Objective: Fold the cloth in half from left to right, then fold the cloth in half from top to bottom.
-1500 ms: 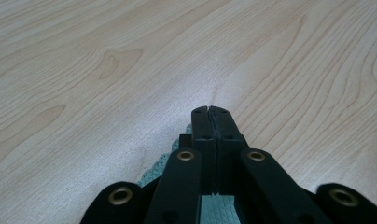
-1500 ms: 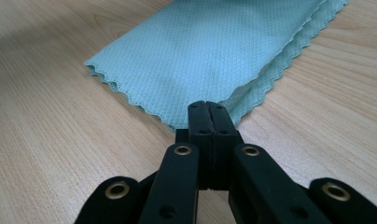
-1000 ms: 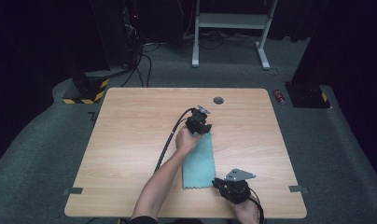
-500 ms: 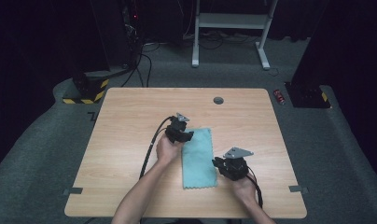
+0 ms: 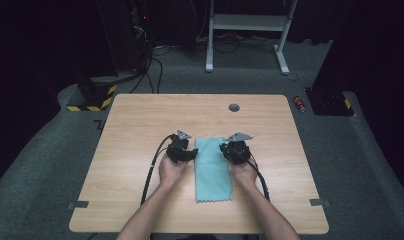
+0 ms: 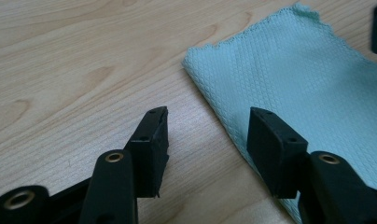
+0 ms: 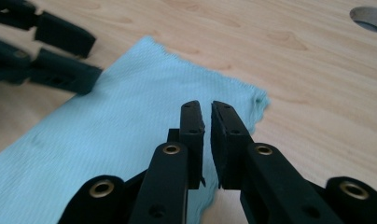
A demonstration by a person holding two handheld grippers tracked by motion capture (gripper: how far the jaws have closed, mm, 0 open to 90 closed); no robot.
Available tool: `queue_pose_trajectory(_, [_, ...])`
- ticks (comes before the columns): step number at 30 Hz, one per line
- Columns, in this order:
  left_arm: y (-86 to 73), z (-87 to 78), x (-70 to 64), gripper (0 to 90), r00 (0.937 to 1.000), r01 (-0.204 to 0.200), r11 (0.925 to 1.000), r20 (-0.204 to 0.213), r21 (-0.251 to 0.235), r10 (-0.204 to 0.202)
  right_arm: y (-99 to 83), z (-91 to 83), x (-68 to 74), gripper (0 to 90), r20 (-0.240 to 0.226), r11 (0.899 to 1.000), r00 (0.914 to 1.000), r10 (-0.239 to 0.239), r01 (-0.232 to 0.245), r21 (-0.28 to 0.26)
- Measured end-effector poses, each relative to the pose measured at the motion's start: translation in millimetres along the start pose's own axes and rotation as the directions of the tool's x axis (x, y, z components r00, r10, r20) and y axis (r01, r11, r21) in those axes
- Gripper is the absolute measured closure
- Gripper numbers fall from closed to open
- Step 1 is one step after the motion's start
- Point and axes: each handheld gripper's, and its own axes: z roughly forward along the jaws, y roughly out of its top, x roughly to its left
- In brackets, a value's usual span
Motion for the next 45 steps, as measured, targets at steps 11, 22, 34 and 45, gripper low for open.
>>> queue_pose_trajectory(11, [-9.3, 1.0, -2.5, 50.5, 0.9989, -0.045, 0.9976, -0.012, -0.053, 0.045, 5.5, 31.6, -14.5, 83.7, 0.052, 0.998, 0.9977, 0.044, -0.045, 0.031])
queue_pose_trajectory(22, [-12.2, 1.1, -0.1, 46.4, 0.999, -0.044, 0.9964, -0.014, -0.072, 0.043, 3.6, 17.0, -34.5, 79.3, 0.052, 0.996, 0.9944, 0.092, -0.092, -0.009])
queue_pose_trajectory(34, [-11.9, 1.4, 0.0, 45.9, 0.9989, -0.045, 0.9964, -0.015, -0.072, 0.044, 9.3, 36.4, -37.6, 76.9, 0.101, 0.99, 0.9862, 0.132, -0.136, 0.035])
queue_pose_trajectory(45, [-12.1, -7.1, 1.5, 43.5, 0.9998, -0.017, 0.9992, 0.007, -0.036, 0.018, 0.5, -6.6, -30.6, 70.5, -0.004, 0.996, 0.9961, 0.089, -0.088, 0.015])
